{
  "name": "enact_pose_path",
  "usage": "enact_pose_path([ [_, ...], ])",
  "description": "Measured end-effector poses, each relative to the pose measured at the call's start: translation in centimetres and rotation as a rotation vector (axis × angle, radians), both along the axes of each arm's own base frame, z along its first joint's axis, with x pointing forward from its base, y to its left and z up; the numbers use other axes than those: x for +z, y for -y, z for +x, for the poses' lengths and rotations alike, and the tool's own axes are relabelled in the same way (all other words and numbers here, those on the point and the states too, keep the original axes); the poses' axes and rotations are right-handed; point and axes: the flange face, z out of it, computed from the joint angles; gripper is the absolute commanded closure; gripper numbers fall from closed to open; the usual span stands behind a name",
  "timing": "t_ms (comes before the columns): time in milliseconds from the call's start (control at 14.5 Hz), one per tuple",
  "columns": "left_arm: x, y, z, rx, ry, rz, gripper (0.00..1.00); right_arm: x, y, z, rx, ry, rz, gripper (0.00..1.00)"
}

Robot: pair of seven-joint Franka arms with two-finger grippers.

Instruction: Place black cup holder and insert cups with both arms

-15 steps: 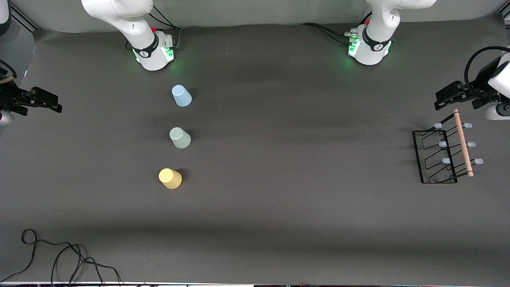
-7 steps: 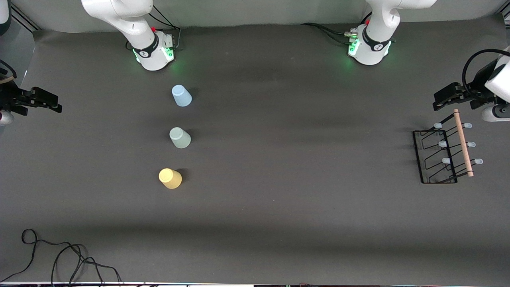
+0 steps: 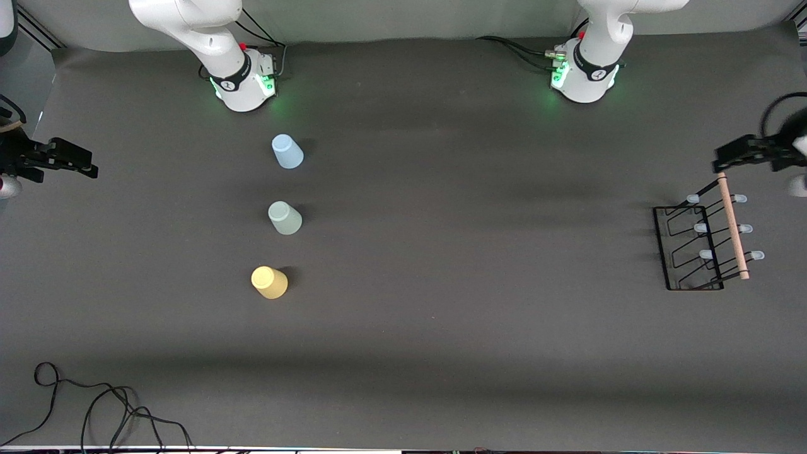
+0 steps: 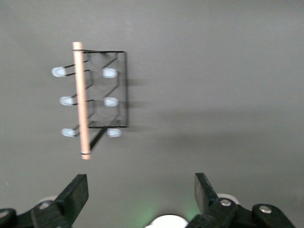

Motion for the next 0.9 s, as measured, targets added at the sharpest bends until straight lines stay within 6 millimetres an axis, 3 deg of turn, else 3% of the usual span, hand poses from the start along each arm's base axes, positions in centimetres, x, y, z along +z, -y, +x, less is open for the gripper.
enact_pose_path([
  [207, -2.2, -9.5, -2.3, -0.012, -0.010, -0.028, 0.00, 0.0, 0.0, 0.0, 0.000, -0.001, 0.000, 0.00],
  [344, -2.9, -12.6, -3.6, 0.005, -0.021, -0.040, 0.00, 0.0, 0.0, 0.0, -0.001, -0.001, 0.000, 0.00],
  [620, -4.0, -12.4, -3.6, -0.009, -0.009, -0.027, 0.00, 0.0, 0.0, 0.0, -0.001, -0.001, 0.000, 0.00],
  [895, -8.6, -11.6, -3.2, -0.033, 0.022, -0.011, 0.00, 0.0, 0.0, 0.0, -0.001, -0.001, 0.000, 0.00],
])
